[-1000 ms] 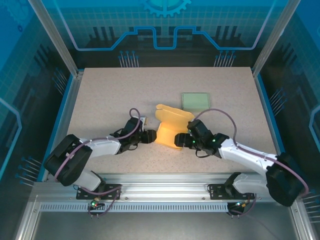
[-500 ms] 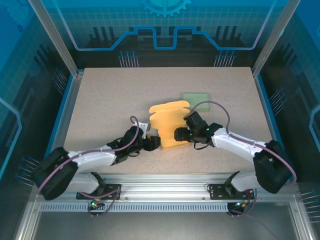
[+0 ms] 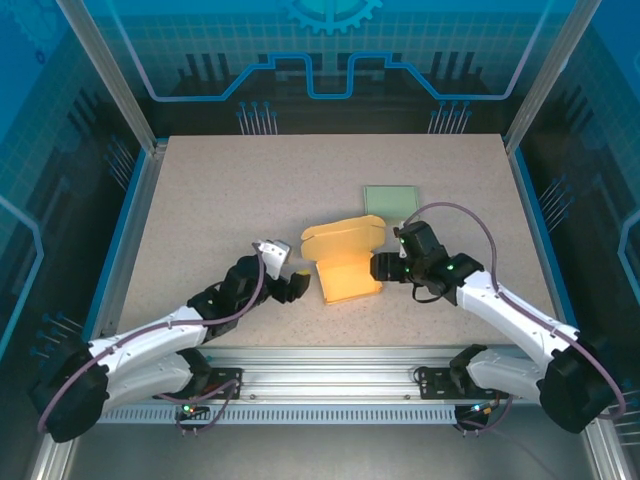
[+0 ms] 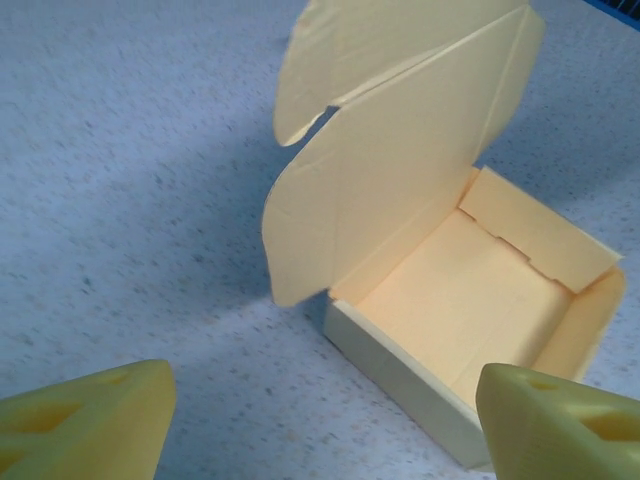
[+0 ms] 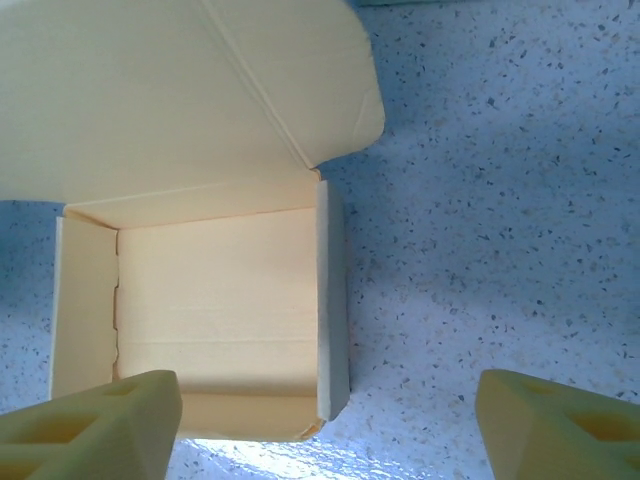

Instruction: Fold the paper box

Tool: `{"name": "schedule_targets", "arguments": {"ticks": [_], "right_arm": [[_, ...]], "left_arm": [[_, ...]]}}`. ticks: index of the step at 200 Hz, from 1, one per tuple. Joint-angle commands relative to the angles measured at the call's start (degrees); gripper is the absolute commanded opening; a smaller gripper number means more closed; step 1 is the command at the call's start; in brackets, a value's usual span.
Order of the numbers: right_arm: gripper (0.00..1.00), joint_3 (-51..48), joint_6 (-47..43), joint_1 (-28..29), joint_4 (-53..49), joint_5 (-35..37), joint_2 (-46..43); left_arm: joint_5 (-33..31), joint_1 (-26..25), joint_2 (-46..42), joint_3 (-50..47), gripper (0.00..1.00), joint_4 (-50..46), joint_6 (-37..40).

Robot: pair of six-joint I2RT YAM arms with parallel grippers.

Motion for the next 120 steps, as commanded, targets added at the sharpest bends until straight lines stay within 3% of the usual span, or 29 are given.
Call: {"name": "schedule_targets", "arguments": {"ticks": [1,25,61,120], "right_arm": [[0.74,0.4,-4.9,-0.7,-1.5,0.0,-2.4],[0.72,1.1,-8.3,-1.9,-0.4,1.1,-4.2],[0.74,0.3,-13.1,-8.8,5.9,-5.4,-3.7],[0.71,3.9,-22.1,-12.9,12.8,-14.3,6.6]], "left_arm": [[-1.3,3.4,-1.2,1.8,0.79,1.1,6.1],[7.7,10.3,-1.1,2.9,0.75,2.5,7.1],[17.5,13.2,1.2,5.5,0.72,2.1,11.9],[18.6,13.4,14.0,13.1,0.70,0.4,13.7]]}}
